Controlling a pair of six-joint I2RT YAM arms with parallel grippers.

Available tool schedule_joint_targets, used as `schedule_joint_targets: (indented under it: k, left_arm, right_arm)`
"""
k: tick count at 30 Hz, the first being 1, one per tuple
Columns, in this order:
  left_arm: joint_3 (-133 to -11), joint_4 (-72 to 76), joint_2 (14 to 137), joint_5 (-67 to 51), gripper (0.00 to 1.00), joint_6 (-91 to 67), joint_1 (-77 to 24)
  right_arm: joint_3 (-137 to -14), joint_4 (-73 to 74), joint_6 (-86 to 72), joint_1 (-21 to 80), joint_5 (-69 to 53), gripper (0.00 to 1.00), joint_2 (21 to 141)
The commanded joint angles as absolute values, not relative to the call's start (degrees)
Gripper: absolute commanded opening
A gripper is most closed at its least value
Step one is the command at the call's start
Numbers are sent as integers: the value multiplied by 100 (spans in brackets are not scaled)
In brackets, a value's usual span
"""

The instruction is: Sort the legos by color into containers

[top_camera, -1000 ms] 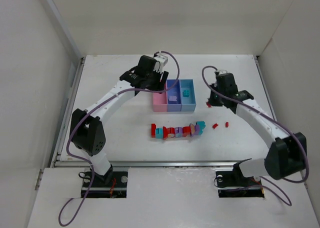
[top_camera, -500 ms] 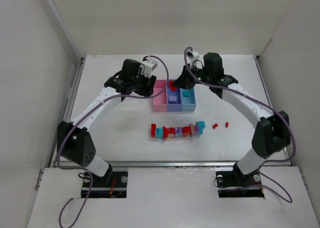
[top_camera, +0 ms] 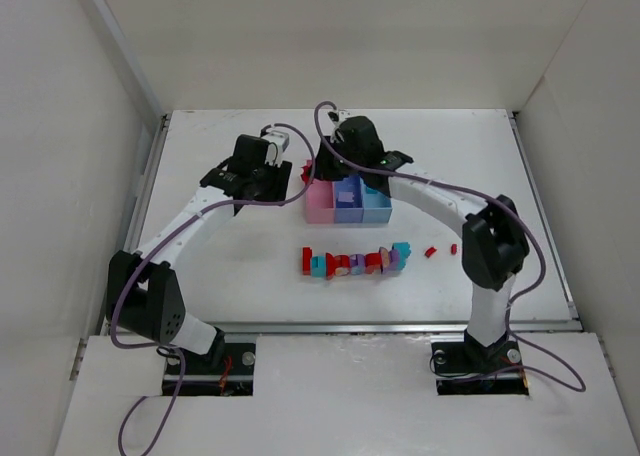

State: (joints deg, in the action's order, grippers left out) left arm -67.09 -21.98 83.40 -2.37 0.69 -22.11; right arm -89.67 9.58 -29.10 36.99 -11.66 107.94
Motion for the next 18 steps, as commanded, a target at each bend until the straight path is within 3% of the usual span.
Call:
schedule_joint_targets:
  k: [1,9,11,12,14,15,16,18]
  left_arm:
    - [-6767,-2039,8077,-97,53,-114,-2206]
    - [-6820,-1986,8077,-35,54,-62,-2206]
    - [-6820,-1986,8077,-35,58,-62,-2206]
    - [-6820,-1986,8077,-35,59,-62,-2206]
    - [-6881,-1986,8077,-35,62,-9,-2206]
    - [-6882,-1986,8077,-35,63,-9,-2206]
    - [-6882,-1986,8077,-35,64,-9,-2206]
    - [-6882,-1986,8077,70,64,-9,-2206]
  right_arm:
    - [-9552,1745,-3235,3673,-231,0,11284]
    - [-9554,1644,-3111,3779,334,2,11188]
    - [-9641,1713,-2989,3779,133,20,11293]
    - [-9763,1844,-2927,3779,54,50,11294]
    - [-9913,2029,-2743,3779,0,68,11382]
    - [-9966,2178,-2690,3779,0,86,11382]
    - [-10036,2232,-2576,3779,0,96,11304]
    - [-10089,2337,-2522,3779,297,100,11137]
